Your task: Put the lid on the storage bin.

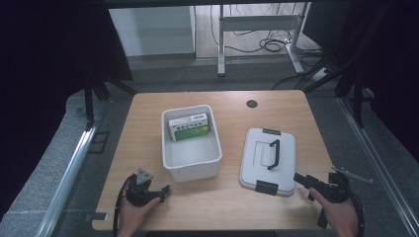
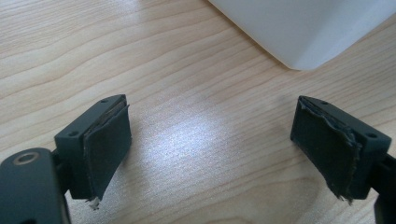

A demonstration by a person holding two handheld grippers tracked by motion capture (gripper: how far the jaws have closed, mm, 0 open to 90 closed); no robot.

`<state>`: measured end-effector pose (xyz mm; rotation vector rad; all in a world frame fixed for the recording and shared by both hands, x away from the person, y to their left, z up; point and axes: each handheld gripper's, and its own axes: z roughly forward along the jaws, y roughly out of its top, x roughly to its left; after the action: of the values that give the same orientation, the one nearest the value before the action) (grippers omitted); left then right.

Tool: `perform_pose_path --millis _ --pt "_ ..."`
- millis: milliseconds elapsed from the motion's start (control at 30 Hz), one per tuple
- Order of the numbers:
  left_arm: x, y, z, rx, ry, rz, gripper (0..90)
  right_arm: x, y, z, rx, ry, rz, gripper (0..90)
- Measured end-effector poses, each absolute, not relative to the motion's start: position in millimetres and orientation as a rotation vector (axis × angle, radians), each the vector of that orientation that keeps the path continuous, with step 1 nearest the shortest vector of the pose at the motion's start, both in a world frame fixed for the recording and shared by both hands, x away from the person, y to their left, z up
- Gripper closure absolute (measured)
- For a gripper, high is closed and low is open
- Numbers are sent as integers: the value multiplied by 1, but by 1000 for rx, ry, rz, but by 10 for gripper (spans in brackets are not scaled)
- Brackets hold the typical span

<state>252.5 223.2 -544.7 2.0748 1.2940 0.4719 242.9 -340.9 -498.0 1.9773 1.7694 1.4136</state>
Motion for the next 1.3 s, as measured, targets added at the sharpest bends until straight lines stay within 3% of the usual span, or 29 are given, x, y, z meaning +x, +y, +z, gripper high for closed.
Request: perform_pose_path --millis 567,1300 --pt "252 223 -545 2072 1298 473 124 248 -336 -491 1966 1795 1431 345" --pt "250 224 -545 2069 1308 478 124 270 -321 -446 1925 1877 1419 348"
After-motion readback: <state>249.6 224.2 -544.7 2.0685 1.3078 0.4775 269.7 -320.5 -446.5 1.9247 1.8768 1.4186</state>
